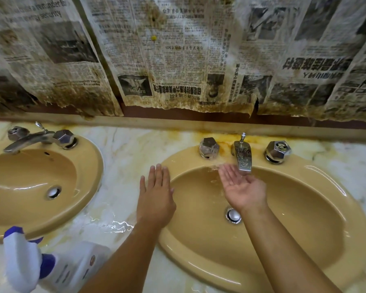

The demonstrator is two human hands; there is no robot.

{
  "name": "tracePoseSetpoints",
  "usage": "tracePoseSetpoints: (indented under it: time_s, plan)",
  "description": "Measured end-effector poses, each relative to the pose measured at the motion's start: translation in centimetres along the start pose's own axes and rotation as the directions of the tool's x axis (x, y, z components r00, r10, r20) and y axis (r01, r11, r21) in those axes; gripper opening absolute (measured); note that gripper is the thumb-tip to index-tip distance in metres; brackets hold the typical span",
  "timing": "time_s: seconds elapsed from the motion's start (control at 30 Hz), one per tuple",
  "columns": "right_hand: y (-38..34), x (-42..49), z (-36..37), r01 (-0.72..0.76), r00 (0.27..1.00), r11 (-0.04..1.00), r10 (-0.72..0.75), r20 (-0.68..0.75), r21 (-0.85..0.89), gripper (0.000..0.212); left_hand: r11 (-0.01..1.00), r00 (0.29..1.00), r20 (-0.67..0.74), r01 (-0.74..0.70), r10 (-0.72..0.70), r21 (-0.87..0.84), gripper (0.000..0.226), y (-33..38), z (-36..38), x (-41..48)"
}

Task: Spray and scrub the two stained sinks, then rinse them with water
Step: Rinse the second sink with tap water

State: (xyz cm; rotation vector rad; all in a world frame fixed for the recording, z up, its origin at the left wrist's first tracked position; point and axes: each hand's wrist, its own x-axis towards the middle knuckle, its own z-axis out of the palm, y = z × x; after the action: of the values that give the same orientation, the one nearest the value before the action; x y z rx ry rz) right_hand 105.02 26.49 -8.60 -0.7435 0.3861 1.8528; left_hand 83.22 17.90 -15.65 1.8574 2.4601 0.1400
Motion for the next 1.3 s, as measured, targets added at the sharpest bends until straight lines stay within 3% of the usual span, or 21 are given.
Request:
tracePoseSetpoints:
  time_s: [0.13, 0.27, 0.37, 0.5, 0.6, 0.77, 0.8, 0.87, 0.9, 0.93, 1.0, 1.07, 1.1, 1.13, 1.2, 1.3]
  plan:
    - [-1.1, -0.1, 0.2, -0.020, 0.999, 0.998, 0.018, 0.039, 0.053, 0.048, 0.999, 1.000, 0.026, -0.001, 0.000, 0.037, 0.064, 0.4, -0.6, 0.1]
    - [-1.3, 0.2, 0.2, 0.000, 0.998, 0.999, 0.003, -0.061, 0.045, 0.048, 1.000, 1.000, 0.021, -0.002, 0.001, 0.029, 0.065, 0.4, -0.5, 0.1]
    - [-1.4, 0.2, 0.6, -0.032, 0.999, 0.998, 0.033, -0.021, 0.050, 0.047, 0.999, 1.000, 0.010, -0.001, 0.001, 0.033, 0.064, 0.3, -0.3, 0.2]
    - [-1.7, 0.3, 0.7, -0.004, 0.996, 1.000, 0.006, -0.086, 0.026, 0.047, 1.000, 1.000, 0.011, -0.016, 0.016, 0.025, 0.064, 0.2, -0.2, 0.2]
    - [-1.7, -0.2, 1.1, -0.003, 1.000, 0.999, 0.003, -0.014, 0.035, 0.047, 0.997, 0.999, 0.004, -0.049, 0.049, 0.060, 0.065, 0.1, -0.1, 0.8]
    - [-0.5, 0.1, 0.0, 0.083, 0.995, 0.996, -0.083, -0.049, 0.010, 0.044, 0.976, 0.984, -0.003, -0.174, 0.176, 0.131, 0.068, -0.4, 0.0, 2.1]
    - [0.7, -0.1, -0.2, 0.089, 0.996, 0.996, -0.090, -0.023, -0.027, 0.045, 0.974, 0.981, 0.002, -0.192, 0.194, 0.123, 0.068, -0.4, 0.0, 2.3]
    - [4.2, -0.9, -0.3, 0.124, 0.992, 0.945, -0.118, 0.036, -0.302, 0.042, 0.969, 0.975, 0.012, -0.220, 0.220, 0.109, 0.068, -0.6, -0.1, 2.6]
    - [6.1, -1.3, -0.3, 0.186, 0.983, 0.846, -0.162, 0.091, -0.501, 0.040, 0.967, 0.972, 0.013, -0.233, 0.233, 0.107, 0.068, -0.7, -0.1, 2.7]
    - [7.7, -1.6, -0.2, 0.290, 0.957, 0.672, -0.222, 0.188, -0.681, 0.038, 0.965, 0.970, 0.013, -0.243, 0.243, 0.098, 0.067, -0.8, -0.1, 2.7]
    - [9.2, -0.6, -0.2, 0.506, 0.851, 0.129, -0.238, 0.469, -0.853, 0.036, 0.966, 0.968, 0.027, -0.252, 0.251, 0.053, 0.068, -1.0, -0.3, 2.8]
    - [8.4, 1.7, -0.1, 0.580, 0.776, -0.440, 0.042, 0.629, -0.686, 0.044, 0.967, 0.967, 0.041, -0.252, 0.251, 0.028, 0.071, -1.1, -0.4, 2.9]
    - [7.6, 3.0, -0.2, 0.545, 0.776, -0.655, 0.159, 0.610, -0.524, 0.049, 0.969, 0.969, 0.046, -0.246, 0.244, 0.021, 0.072, -1.1, -0.4, 3.0]
    - [6.7, 4.2, -0.3, 0.466, 0.790, -0.801, 0.187, 0.583, -0.375, 0.053, 0.971, 0.971, 0.047, -0.237, 0.236, 0.014, 0.072, -1.1, -0.5, 3.1]
    - [6.0, 5.0, -0.4, 0.318, 0.806, -0.916, 0.127, 0.578, -0.243, 0.058, 0.974, 0.974, 0.044, -0.225, 0.224, 0.010, 0.070, -0.9, -0.6, 3.4]
    - [6.7, 3.6, -2.7, 0.468, 0.747, -0.819, 0.164, 0.645, -0.333, 0.058, 0.974, 0.973, 0.056, -0.226, 0.225, 0.002, 0.070, -0.7, -0.8, 3.7]
